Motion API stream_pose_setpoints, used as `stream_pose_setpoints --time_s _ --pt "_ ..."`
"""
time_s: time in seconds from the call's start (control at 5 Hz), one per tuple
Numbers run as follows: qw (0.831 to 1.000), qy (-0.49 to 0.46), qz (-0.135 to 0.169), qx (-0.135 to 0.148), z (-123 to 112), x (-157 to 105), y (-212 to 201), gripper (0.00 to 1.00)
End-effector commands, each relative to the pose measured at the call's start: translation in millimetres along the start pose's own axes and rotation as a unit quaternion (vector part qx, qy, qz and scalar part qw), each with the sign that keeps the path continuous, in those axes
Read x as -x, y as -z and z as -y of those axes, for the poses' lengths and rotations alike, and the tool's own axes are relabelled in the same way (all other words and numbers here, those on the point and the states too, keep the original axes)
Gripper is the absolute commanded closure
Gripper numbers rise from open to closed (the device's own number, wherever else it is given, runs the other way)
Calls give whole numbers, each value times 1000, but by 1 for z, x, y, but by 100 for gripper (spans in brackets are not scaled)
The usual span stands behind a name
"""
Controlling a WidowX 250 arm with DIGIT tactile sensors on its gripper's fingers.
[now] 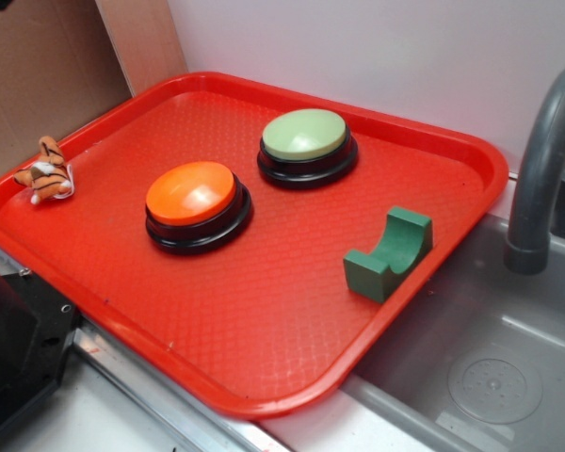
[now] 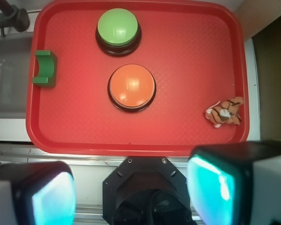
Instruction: Push the orange button.
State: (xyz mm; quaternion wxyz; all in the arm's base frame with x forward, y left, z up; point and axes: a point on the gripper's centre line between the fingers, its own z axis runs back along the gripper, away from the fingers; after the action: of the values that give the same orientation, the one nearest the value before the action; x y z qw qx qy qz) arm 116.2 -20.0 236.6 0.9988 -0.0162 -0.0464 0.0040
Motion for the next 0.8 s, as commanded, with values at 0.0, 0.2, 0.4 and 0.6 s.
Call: stream_pose_setpoints --time_s 0.0,0.2,0.4,0.6 --pt "1000 0 0 0 0 0 0 0" --pt "999 44 -27 15 -7 -24 37 0" --pt "986 163 -41 -12 14 -61 91 0" --pt "972 234 -39 6 5 -69 135 0"
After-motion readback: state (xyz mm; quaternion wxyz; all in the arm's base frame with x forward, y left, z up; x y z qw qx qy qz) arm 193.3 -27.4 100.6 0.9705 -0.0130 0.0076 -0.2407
